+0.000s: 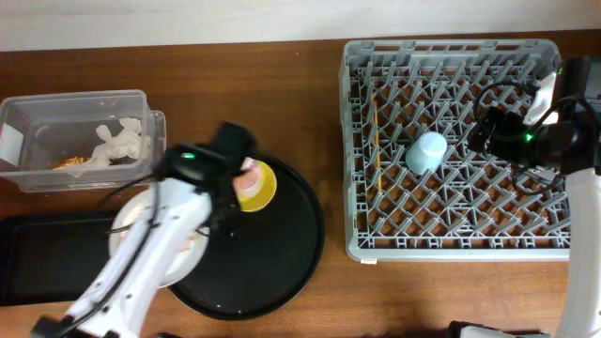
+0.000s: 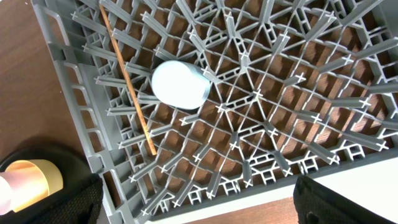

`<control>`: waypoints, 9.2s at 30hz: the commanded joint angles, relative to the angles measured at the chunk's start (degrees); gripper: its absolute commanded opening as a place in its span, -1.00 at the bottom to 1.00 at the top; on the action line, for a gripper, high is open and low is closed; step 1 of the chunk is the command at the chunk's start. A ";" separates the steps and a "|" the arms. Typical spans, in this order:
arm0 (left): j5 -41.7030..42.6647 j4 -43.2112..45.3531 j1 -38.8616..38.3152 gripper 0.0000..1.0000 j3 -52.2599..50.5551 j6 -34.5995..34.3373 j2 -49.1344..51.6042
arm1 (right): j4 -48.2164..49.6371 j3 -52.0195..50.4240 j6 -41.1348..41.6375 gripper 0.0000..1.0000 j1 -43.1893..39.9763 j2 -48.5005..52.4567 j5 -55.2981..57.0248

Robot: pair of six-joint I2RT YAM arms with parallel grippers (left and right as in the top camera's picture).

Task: Sort waste into correct bins and load items into the dishwasher rack
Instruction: 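Tilt the plate with the left gripper over the black tray to dump food, then set the empty white plate back on the round tray with the left gripper, then move the right gripper toward the pink cup on the yellow saucer, then lower the right gripper onto the pink cup and grasp it, then carry the pink cup with the right gripper to the rack's back row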

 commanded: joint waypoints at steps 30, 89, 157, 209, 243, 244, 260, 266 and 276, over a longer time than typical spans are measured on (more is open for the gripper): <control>64.81 22.88 74.58 -0.99 0.85 17.18 5.51 | 0.00 0.28 0.26 0.97 -0.17 0.20 0.52; 7.28 -11.28 35.78 0.99 7.02 5.05 -20.65 | -0.02 0.28 0.28 0.97 -0.17 0.20 0.52; 2.62 -8.15 38.66 0.99 7.02 5.05 -20.65 | -0.02 0.28 0.28 0.97 -0.17 0.20 0.52; 2.62 -8.15 38.66 0.99 7.02 5.05 -20.65 | 48.61 -2.23 -3.19 0.77 66.03 26.88 17.29; 2.62 -8.15 38.66 0.99 7.02 5.05 -20.65 | 46.18 2.08 -2.58 -0.92 67.89 38.27 19.85; 2.62 -8.15 38.66 0.99 7.02 5.05 -20.65 | 45.27 2.19 -2.58 -0.92 67.76 35.80 19.87; 2.62 -8.15 38.66 0.99 7.02 5.05 -20.65 | 44.83 4.72 1.18 -0.92 -1.29 30.47 -70.16; 2.62 -8.15 38.66 0.99 7.02 5.05 -20.65 | 54.03 4.68 17.46 -0.92 -2.38 44.00 -63.89; 2.64 -8.15 38.66 0.99 7.02 5.05 -20.65 | 42.16 4.70 16.17 -0.92 -9.92 43.45 -50.71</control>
